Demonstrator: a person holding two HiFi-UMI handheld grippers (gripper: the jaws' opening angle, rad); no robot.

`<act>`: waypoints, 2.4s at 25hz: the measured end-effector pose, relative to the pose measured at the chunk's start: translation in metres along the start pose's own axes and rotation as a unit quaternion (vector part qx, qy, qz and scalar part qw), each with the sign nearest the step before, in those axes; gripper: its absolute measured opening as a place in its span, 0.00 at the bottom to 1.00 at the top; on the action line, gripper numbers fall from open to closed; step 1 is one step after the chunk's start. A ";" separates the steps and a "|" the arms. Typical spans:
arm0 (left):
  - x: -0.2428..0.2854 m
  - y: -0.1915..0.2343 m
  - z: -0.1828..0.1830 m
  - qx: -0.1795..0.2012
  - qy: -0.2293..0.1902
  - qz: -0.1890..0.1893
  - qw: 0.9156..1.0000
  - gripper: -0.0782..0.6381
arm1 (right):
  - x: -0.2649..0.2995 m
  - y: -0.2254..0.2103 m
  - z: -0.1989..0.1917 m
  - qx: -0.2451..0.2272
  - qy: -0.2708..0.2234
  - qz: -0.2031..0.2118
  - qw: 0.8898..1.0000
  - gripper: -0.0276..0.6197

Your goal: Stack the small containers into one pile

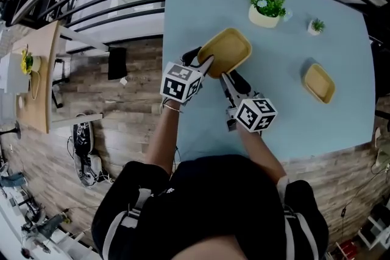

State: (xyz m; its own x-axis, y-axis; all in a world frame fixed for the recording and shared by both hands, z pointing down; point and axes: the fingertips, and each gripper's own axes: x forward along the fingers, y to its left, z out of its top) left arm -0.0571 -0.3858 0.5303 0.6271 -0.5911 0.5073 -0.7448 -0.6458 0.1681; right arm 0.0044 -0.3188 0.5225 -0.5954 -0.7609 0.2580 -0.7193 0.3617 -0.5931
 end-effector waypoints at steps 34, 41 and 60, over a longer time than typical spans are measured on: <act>0.032 0.029 -0.027 0.029 0.033 0.072 0.996 0.34 | 0.021 -0.020 -0.025 0.000 0.041 -0.003 0.999 0.28; 0.022 0.042 -0.024 0.014 0.011 0.099 0.995 0.34 | 0.015 -0.027 -0.020 0.001 0.038 -0.023 0.999 0.32; -0.047 -0.052 0.038 -0.039 -0.137 -0.004 0.990 0.30 | -0.081 -0.005 0.033 -0.034 -0.071 -0.052 0.996 0.27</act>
State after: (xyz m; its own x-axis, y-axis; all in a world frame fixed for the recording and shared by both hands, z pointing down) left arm -0.0393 -0.3431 0.4659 0.6634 -0.7020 0.2590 -0.7482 -0.6177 0.2423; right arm 0.0680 -0.2766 0.4789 -0.4633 -0.8626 0.2030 -0.8003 0.3089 -0.5139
